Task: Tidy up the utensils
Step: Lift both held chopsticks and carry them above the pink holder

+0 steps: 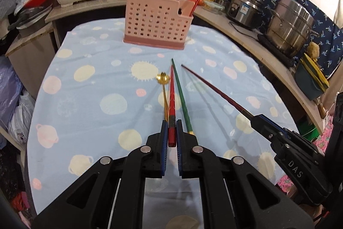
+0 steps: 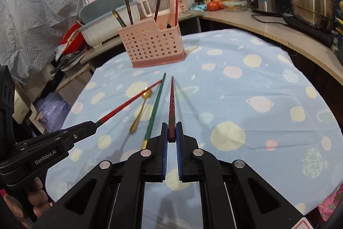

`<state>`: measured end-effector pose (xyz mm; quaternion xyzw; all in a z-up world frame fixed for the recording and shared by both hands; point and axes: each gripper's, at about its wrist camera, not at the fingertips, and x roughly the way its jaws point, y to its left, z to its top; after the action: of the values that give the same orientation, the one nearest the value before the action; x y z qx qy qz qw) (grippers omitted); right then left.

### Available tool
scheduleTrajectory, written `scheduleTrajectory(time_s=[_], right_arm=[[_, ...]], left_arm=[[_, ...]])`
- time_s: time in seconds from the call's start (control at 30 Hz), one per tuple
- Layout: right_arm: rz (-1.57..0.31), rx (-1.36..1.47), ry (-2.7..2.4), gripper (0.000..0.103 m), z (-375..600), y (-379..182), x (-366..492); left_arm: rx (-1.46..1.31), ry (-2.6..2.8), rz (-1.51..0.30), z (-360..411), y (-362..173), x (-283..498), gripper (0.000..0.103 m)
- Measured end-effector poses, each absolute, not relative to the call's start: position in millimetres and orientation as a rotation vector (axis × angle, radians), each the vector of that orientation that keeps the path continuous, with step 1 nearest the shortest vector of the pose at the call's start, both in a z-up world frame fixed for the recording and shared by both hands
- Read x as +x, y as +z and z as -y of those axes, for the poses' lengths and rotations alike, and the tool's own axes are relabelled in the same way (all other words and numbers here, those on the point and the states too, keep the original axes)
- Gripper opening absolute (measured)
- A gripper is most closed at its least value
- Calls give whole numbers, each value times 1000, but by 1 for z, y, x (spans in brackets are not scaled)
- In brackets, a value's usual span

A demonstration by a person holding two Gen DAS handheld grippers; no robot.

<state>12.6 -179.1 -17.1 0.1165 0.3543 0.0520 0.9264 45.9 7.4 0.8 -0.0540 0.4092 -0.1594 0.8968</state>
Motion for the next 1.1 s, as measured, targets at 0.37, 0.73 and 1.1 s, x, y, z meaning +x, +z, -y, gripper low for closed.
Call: scheduleTrajectory(time_s=[0.37,0.73,1.1], right_arm=[[-601,263,113,7,191,43,19],[-501,259,132,7,199,91,35],[-438,239,170,7,200,129,57]], left_arm=[[-100,-314,-768,-6,48,59,7],[-79,-315,-667,1,99,73,7],[-68,-322,-585,4,147,94,7]])
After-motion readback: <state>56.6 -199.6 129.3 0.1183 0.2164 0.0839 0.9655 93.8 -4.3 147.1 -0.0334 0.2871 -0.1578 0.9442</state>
